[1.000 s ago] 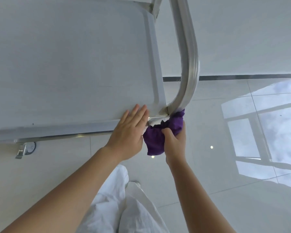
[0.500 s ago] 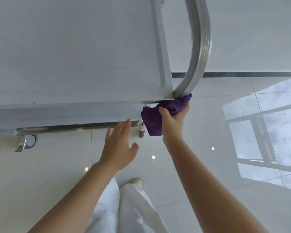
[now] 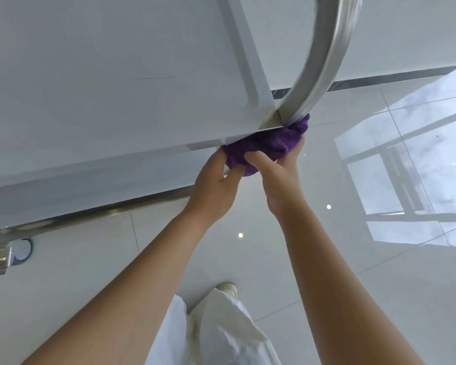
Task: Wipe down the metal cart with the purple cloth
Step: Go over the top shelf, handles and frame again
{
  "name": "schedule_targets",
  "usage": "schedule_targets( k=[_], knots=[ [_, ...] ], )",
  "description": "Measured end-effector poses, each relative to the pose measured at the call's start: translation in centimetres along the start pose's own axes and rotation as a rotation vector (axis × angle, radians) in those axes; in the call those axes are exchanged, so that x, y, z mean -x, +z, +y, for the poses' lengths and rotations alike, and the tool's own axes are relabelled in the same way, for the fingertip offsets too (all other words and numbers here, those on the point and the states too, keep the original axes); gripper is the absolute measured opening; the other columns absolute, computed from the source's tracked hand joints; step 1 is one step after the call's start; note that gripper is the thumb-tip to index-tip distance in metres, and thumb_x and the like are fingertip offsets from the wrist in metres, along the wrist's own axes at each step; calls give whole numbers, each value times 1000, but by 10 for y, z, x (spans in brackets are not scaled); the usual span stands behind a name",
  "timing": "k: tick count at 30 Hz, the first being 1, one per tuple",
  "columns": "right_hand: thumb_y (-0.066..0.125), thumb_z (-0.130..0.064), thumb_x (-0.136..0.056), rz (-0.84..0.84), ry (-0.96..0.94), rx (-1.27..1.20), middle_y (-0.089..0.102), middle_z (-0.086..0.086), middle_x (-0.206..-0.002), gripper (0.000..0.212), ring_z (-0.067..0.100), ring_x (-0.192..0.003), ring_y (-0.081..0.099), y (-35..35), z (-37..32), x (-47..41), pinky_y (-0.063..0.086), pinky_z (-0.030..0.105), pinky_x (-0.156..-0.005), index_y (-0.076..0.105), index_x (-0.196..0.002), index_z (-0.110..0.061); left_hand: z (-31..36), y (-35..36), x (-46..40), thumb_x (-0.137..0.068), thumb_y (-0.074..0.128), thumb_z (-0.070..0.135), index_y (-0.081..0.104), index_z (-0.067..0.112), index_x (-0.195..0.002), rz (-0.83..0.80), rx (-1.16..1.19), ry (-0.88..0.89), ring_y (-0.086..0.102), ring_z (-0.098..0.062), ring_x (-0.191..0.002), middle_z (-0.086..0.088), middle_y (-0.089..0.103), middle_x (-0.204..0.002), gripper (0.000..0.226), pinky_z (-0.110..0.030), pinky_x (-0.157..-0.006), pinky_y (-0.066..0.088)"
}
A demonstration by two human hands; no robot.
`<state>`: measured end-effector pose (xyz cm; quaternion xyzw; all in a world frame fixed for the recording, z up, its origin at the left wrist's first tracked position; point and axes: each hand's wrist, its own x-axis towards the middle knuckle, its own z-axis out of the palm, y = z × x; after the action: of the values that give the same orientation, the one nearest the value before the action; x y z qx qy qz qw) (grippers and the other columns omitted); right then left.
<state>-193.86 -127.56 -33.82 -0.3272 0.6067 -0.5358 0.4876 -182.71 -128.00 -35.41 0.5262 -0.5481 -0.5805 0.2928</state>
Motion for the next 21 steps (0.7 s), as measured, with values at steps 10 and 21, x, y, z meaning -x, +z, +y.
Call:
schedule_targets(
  k=[10, 21],
  knots=[
    [74, -17, -70, -5, -245, 289, 52, -6, -120, 73, -4, -106, 53, -24, 27, -38, 43, 12, -87, 37, -132, -9, -16, 7, -58, -99, 35, 11, 44, 20, -67, 67, -4, 137, 44, -1, -54, 16, 49, -54, 34, -14, -55, 34],
    [75, -25, -58, 176, -583, 128, 61, -5, -86, 45, 6, -76, 60, -12, 51, -83, 50, 21, -69, 53, -94, -12, -36, 29, -101, -104, 21, 23, 48, 20, -129, 75, 60, 465, 53, -5, -111, 6, 57, -118, 37, -7, -91, 39]
  ],
)
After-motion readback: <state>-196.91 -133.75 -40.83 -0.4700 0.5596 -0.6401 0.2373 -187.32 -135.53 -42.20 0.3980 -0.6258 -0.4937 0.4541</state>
